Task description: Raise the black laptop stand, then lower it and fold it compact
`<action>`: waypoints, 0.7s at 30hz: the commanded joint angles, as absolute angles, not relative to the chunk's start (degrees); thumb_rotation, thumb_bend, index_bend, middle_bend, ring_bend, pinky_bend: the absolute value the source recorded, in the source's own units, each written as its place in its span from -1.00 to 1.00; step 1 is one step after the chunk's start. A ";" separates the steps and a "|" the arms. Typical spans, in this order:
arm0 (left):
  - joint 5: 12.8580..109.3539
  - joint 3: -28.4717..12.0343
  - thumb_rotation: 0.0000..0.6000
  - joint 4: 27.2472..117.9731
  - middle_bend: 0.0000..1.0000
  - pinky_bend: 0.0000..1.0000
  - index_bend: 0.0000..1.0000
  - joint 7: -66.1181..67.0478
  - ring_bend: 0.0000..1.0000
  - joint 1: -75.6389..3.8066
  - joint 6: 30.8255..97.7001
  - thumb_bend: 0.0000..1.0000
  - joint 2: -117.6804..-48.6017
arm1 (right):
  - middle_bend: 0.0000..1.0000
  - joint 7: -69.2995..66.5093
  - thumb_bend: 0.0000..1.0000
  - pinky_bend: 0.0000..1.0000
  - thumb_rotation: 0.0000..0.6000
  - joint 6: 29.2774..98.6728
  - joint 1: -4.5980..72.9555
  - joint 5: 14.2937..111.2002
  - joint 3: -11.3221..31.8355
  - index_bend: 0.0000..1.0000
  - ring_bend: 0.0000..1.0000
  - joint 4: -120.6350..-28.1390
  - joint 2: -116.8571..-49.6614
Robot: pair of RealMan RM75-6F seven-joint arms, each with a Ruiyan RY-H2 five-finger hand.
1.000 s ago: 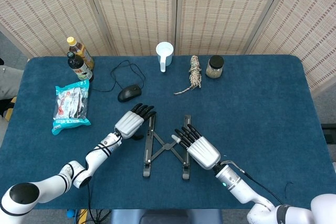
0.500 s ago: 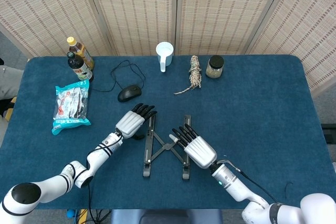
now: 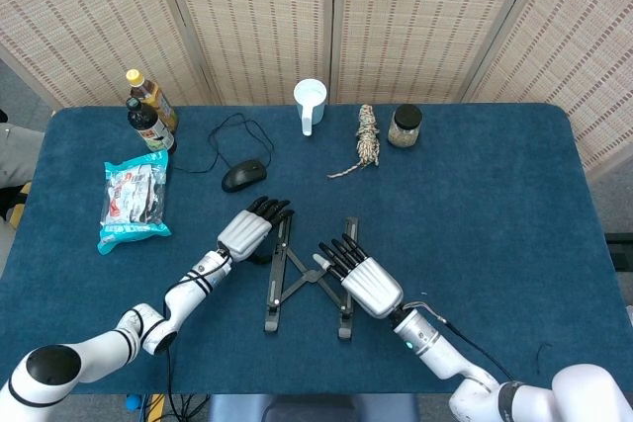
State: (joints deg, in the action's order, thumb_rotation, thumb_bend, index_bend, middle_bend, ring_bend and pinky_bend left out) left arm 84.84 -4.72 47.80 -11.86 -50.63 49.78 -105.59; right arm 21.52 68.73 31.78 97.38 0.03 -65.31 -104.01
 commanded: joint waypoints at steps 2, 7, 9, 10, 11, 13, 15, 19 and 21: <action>84.73 -4.73 1.00 47.66 -0.99 -1.00 -0.87 -12.94 -1.00 -50.66 49.64 -0.65 -105.89 | -1.00 20.86 -1.00 -1.00 1.00 69.46 31.94 97.66 0.21 -1.00 -1.00 -64.46 -104.83; 84.93 -4.56 1.00 47.77 -0.99 -1.00 -0.87 -13.24 -1.00 -50.62 49.88 -0.65 -105.74 | -1.00 19.70 -1.00 -1.00 1.00 70.78 32.37 97.82 1.11 -1.00 -1.00 -63.18 -106.09; 84.99 -4.52 1.00 48.15 -0.99 -1.00 -0.87 -13.31 -1.00 -50.61 49.96 -0.65 -105.51 | -1.00 19.40 -1.00 -1.00 1.00 71.34 32.65 98.01 1.47 -1.00 -1.00 -62.63 -106.61; 85.00 -4.53 1.00 48.31 -0.99 -1.00 -0.87 -13.32 -1.00 -50.61 50.02 -0.65 -105.44 | -1.00 19.37 -0.99 -1.00 1.00 71.49 32.75 98.07 1.55 -1.00 -1.00 -62.40 -106.80; 84.99 -4.56 1.00 48.48 -0.99 -1.00 -0.87 -13.34 -1.00 -50.62 50.04 -0.65 -105.38 | -1.00 19.39 -0.99 -1.00 1.00 71.72 32.89 98.16 1.73 -1.00 -1.00 -62.21 -107.02; 84.96 -4.62 1.00 48.78 -0.99 -1.00 -0.87 -13.33 -1.00 -50.67 50.06 -0.65 -105.29 | -1.00 19.52 -0.99 -1.00 1.00 72.19 33.17 98.31 2.07 -1.00 -1.00 -61.61 -107.61; 84.92 -4.65 1.00 49.05 -0.99 -1.00 -0.87 -13.35 -1.00 -50.72 50.00 -0.65 -105.25 | -1.00 19.49 -1.00 -1.00 1.00 72.39 33.52 98.32 2.41 -1.00 -1.00 -61.13 -108.24; 85.05 -4.55 1.00 49.48 -0.99 -1.00 -0.87 -13.26 -1.00 -50.80 50.01 -0.65 -105.14 | -1.00 19.31 -1.00 -1.00 1.00 72.72 34.06 98.31 2.88 -1.00 -1.00 -60.46 -109.15; 85.09 -4.51 1.00 49.73 -0.99 -1.00 -0.87 -13.21 -1.00 -50.83 50.03 -0.65 -105.09 | -1.00 19.13 -1.00 -1.00 1.00 73.08 34.36 98.36 3.18 -1.00 -1.00 -60.08 -109.66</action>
